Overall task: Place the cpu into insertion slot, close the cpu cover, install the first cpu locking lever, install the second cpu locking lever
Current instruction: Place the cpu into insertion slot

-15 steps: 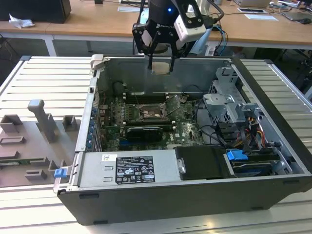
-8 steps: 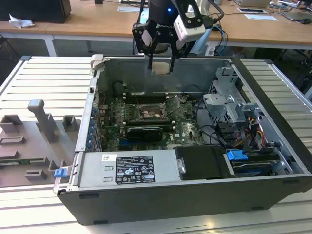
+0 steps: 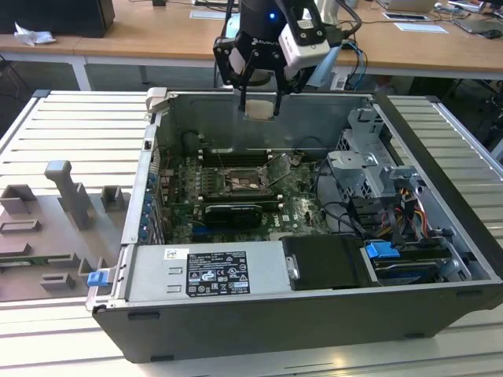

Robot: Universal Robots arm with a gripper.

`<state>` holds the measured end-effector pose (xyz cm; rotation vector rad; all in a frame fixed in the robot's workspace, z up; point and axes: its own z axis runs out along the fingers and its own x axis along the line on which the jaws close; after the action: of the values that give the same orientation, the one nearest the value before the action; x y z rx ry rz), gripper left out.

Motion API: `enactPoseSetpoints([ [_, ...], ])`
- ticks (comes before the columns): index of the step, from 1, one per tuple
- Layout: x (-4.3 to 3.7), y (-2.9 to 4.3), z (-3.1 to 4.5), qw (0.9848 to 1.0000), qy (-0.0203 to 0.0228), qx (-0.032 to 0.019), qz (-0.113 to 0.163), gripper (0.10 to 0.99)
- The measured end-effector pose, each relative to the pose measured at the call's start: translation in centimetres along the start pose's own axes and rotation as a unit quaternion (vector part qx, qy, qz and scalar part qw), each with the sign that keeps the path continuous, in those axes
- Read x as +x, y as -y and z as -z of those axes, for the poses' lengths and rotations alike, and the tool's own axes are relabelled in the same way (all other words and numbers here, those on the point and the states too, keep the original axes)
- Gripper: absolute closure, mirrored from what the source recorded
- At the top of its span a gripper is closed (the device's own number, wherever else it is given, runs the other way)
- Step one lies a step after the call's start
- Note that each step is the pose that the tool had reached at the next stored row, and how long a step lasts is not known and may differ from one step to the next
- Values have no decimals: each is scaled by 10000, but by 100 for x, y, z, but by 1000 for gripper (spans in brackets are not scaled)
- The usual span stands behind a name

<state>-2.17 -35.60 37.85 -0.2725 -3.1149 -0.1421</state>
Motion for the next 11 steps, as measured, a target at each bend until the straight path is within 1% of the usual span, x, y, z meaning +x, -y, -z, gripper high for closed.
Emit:
enactPoseSetpoints([
  [4,0,0,-2,9998,18,-3,-203,545],
  [8,-2,0,-9,9990,33,-8,-441,545],
  [11,-6,1,-27,9988,-16,8,-482,545],
])
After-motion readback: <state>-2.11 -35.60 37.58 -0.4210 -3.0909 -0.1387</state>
